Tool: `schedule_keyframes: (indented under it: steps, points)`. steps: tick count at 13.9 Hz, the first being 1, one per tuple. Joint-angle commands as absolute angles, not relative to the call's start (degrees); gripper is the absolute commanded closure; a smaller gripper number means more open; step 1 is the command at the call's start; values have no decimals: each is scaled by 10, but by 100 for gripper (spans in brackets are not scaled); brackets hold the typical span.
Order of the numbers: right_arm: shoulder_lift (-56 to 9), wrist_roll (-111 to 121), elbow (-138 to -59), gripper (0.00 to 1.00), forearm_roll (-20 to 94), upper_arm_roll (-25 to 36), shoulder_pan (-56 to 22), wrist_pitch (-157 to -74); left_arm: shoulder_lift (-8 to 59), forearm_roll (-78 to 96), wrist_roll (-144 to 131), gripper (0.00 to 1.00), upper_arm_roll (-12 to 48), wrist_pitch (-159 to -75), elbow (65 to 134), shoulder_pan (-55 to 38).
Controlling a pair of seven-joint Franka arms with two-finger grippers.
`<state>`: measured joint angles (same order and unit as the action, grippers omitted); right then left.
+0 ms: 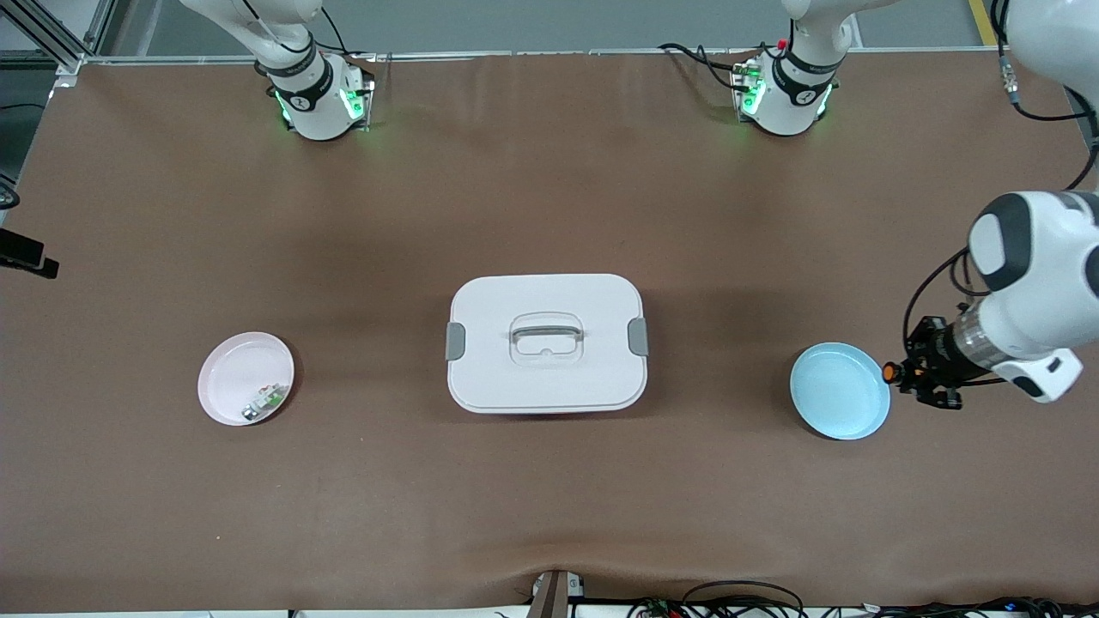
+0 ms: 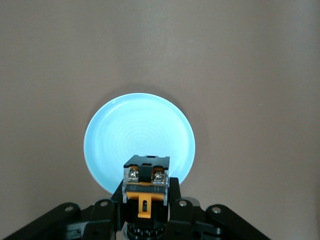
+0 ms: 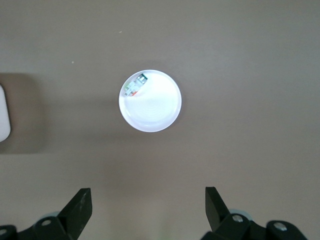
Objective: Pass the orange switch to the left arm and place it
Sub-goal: 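Carry the switch with the left gripper toward the blue plate, then lower the switch onto the blue plate and open the left gripper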
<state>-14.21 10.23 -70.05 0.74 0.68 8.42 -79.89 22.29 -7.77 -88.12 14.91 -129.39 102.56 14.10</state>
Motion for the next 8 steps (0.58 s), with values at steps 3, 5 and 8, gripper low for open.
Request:
schedule_keyframes:
  steps: [3,5,8]
  points:
    - [-123,105,-707,0,11,9,62,-789,206,-96,-895,100,149,-1406,1131,148]
    - [-120,104,-708,0,11,8,57,-786,219,-96,-895,100,148,-1415,1136,148]
    - [-119,103,-708,0,5,10,33,-787,258,-126,-897,100,136,-1435,1135,140]
